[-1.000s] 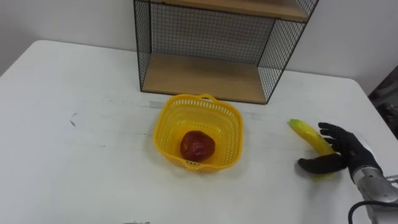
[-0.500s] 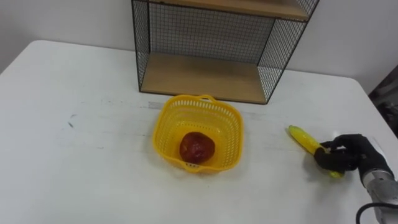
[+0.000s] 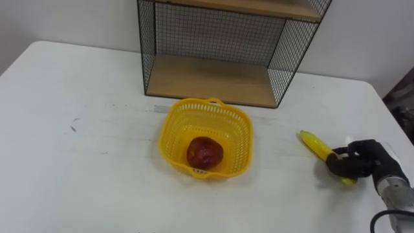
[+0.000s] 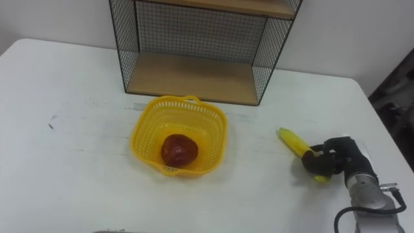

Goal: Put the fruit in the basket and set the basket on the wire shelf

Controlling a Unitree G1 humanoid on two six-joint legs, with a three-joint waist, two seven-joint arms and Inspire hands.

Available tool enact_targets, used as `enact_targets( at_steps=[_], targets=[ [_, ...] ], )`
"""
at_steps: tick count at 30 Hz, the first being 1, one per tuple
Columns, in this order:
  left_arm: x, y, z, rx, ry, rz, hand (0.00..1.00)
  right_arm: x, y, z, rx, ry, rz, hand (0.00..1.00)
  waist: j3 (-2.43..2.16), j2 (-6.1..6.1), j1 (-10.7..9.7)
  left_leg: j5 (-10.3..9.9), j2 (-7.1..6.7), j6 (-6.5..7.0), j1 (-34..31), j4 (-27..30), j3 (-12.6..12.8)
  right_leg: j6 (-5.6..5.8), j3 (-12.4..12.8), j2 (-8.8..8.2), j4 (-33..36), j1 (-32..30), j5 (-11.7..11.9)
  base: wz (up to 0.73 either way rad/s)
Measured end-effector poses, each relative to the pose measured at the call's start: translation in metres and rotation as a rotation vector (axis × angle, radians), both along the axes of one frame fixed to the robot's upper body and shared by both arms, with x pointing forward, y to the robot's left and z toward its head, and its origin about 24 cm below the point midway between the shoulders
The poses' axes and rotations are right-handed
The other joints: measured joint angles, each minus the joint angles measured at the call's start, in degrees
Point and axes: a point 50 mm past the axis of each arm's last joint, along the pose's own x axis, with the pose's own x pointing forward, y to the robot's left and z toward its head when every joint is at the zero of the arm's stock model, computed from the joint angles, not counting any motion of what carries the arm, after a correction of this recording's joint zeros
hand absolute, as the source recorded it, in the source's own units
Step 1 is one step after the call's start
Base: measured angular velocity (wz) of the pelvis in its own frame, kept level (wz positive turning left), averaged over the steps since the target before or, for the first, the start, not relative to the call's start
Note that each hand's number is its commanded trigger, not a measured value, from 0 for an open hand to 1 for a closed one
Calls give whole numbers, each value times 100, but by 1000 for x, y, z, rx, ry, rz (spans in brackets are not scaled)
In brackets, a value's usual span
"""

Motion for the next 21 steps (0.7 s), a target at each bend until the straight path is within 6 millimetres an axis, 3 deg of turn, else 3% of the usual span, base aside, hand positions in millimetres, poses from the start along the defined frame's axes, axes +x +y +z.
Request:
enact_targets(
  at_steps=[7, 13, 21],
  targets=[
    [-3, -2, -2, -6, 13, 2, 0, 5, 6, 5, 23, -23, 20, 100, -3, -11, -3, 0, 4, 0, -16, -3, 48, 0, 54, 3, 8, -6, 0, -3],
    [-3, -3, -2, -13, 8, 4, 0, 26, 33, 32, 10, -148, 153, 100, 41, 95, 2, 1, 11, 2, -39, -2, 133, -3, 121, 3, 82, -106, 2, -7],
    [-2, -12, -5, -37, -1, 4, 0, 42, 58, 77, 104, -398, 209, 100, 23, 177, 4, 2, 13, 3, -40, -3, 131, -3, 153, 3, 79, -113, 2, 0]
  ],
)
